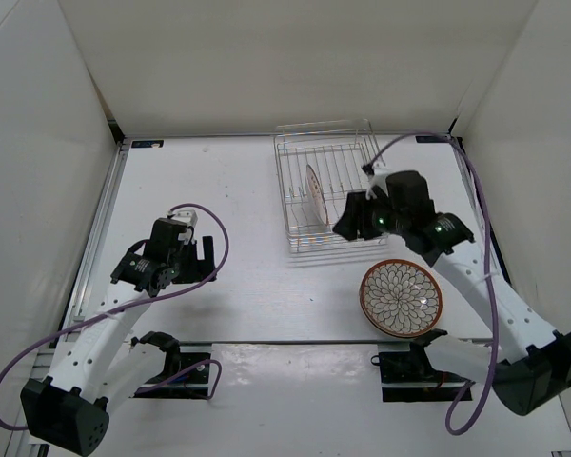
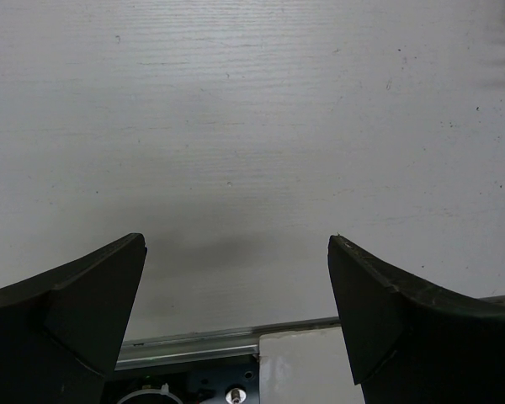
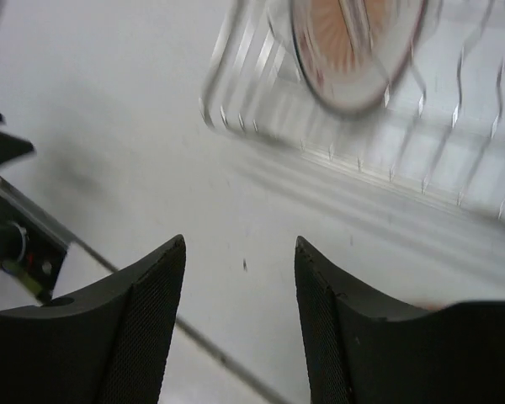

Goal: Unload the plates from the dish rack

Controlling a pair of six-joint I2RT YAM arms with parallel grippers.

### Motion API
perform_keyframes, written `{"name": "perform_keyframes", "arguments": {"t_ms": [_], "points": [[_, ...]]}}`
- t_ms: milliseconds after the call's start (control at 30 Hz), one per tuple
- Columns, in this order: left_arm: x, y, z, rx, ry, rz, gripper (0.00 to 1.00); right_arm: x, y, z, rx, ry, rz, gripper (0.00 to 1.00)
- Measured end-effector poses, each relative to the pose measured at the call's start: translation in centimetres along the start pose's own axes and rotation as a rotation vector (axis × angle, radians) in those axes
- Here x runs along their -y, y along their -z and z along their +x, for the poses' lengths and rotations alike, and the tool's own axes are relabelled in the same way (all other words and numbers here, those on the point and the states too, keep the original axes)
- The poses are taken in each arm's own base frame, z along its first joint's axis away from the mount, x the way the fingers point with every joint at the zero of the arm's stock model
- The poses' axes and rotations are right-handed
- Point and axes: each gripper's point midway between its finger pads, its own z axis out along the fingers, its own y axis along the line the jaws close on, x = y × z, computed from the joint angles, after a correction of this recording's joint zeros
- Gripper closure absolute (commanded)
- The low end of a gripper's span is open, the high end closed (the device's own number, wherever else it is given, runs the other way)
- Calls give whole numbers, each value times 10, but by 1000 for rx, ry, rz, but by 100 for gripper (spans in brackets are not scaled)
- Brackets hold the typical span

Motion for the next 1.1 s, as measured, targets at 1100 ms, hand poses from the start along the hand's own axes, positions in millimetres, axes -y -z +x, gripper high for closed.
{"name": "perform_keyframes", "arguments": {"t_ms": [1100], "points": [[50,2,-53,52,98,175,0,42,112,-35,116,132,477,50]]}}
